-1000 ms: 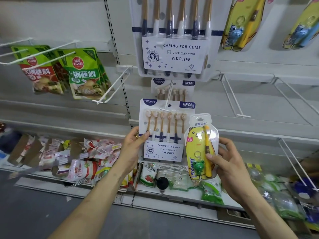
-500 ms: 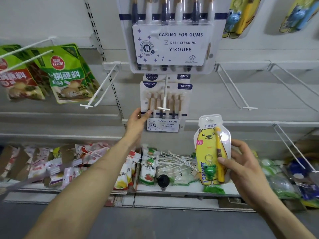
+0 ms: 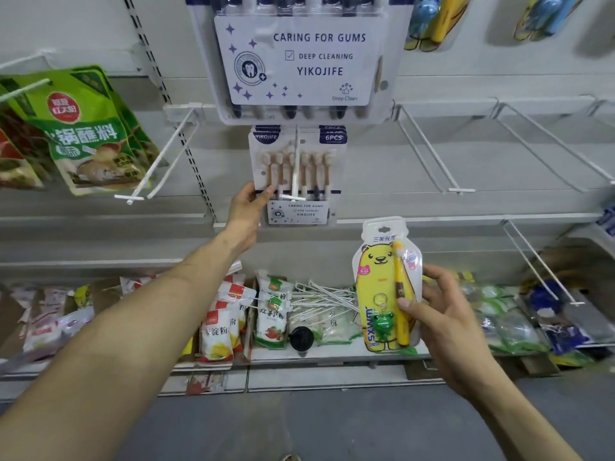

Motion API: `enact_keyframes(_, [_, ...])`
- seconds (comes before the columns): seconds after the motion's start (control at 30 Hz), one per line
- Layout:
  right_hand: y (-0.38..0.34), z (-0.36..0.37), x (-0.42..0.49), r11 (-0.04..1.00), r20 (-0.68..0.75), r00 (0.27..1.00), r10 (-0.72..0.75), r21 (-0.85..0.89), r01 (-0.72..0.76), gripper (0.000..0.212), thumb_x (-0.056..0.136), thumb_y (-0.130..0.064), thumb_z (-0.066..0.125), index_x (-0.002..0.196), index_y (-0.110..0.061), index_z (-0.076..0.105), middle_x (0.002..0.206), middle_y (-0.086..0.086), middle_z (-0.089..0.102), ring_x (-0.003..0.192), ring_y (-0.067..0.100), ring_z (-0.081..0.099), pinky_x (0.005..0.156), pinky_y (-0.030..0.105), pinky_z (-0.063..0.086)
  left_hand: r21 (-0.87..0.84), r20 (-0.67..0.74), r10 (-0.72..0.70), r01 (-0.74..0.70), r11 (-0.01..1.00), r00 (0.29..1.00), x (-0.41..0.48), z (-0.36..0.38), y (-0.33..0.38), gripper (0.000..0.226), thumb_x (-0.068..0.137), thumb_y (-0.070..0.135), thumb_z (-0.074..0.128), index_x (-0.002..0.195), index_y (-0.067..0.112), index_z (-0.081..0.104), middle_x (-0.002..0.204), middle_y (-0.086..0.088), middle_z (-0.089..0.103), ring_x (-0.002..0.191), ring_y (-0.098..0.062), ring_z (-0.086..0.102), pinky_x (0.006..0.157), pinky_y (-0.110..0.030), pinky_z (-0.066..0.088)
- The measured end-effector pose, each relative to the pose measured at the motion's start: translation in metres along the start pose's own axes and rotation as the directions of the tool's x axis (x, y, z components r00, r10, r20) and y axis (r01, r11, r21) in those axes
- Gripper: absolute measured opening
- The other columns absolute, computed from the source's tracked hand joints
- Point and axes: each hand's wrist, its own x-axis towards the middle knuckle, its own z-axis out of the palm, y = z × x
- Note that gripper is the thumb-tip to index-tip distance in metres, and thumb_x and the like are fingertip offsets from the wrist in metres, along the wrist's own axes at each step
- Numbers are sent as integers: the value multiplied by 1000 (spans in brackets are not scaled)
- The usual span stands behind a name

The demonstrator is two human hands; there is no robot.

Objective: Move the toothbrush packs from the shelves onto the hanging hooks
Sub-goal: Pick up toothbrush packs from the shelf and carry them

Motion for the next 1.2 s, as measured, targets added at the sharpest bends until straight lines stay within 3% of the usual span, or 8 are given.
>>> enact_keyframes(0.07, [0, 0, 0, 1000, -5, 1000, -5, -18, 5, 45, 93, 5, 66, 130, -17, 55, 119, 17, 73, 91, 64, 61, 69, 75, 48, 13, -11, 16, -15, 1000, 1000, 2, 0, 1, 24, 100, 16, 70, 123, 8, 70, 108, -2, 77, 108, -23, 71, 104, -47, 56])
enact_keyframes(0.2, [-3, 3, 2, 1000, -5, 1000, 17, -23, -17, 44, 94, 5, 66, 130, -17, 55, 120, 18, 73, 92, 46, 69, 62, 47, 51, 26, -4, -6, 6, 1000, 1000, 6, -3, 1, 20, 97, 22, 74, 115, 13, 72, 105, 0, 78, 109, -28, 72, 103, -56, 56])
enact_keyframes(0.33, [-3, 5, 3, 999, -5, 999, 34, 42, -33, 46, 95, 9, 63, 134, -12, 51, 124, 19, 72, 113, 46, 70, 92, 64, 56, 35, 4, -23, 23, 999, 1000, 5, -1, 1, 7, 99, 16, 70, 106, 20, 72, 106, 1, 77, 115, -34, 70, 103, -57, 55])
enact_keyframes(0.5, [-4, 4, 2, 996, -12, 998, 54, 75, -53, 46, 95, 10, 62, 134, -11, 50, 126, 20, 71, 114, 46, 70, 96, 64, 56, 86, -20, -53, 55, 995, 998, -5, -3, -3, 17, 99, 25, 70, 116, 22, 68, 118, 2, 73, 117, -23, 67, 112, -50, 50])
enact_keyframes(0.7, [-13, -10, -5, 994, 48, 998, 38, 102, -43, 47, 95, 9, 64, 134, -13, 52, 123, 20, 72, 101, 36, 73, 70, 37, 62, 247, -151, 12, 27, 969, 988, -80, 12, -8, 52, 104, 39, 62, 147, 14, 48, 136, 2, 57, 128, -20, 54, 104, -33, 40])
enact_keyframes(0.8, [-22, -30, -13, 994, 93, 996, 10, 103, -20, 46, 95, 9, 64, 134, -13, 52, 124, 18, 73, 108, 38, 73, 81, 46, 62, 223, -52, 33, -21, 975, 998, -148, 38, -14, 38, 107, 38, 56, 140, 20, 54, 133, 7, 60, 127, -18, 57, 113, -41, 46])
enact_keyframes(1.07, [-61, -146, -51, 995, 141, 986, -93, 52, 86, 45, 94, 8, 66, 131, -15, 53, 124, 16, 72, 103, 29, 73, 64, 38, 60, 83, 247, 195, -221, 972, 949, -330, 191, 1, 21, 110, 22, 50, 124, 17, 64, 113, -9, 74, 105, -24, 72, 91, -39, 61])
enact_keyframes(1.2, [-101, -209, -72, 987, 128, 980, -155, 65, 148, 44, 96, 6, 64, 133, -13, 51, 123, 12, 72, 96, 23, 74, 48, 30, 56, 7, 328, 265, -283, 959, 907, -394, 268, 24, 27, 109, 21, 52, 136, 20, 58, 121, -7, 73, 109, -25, 72, 89, -36, 61])
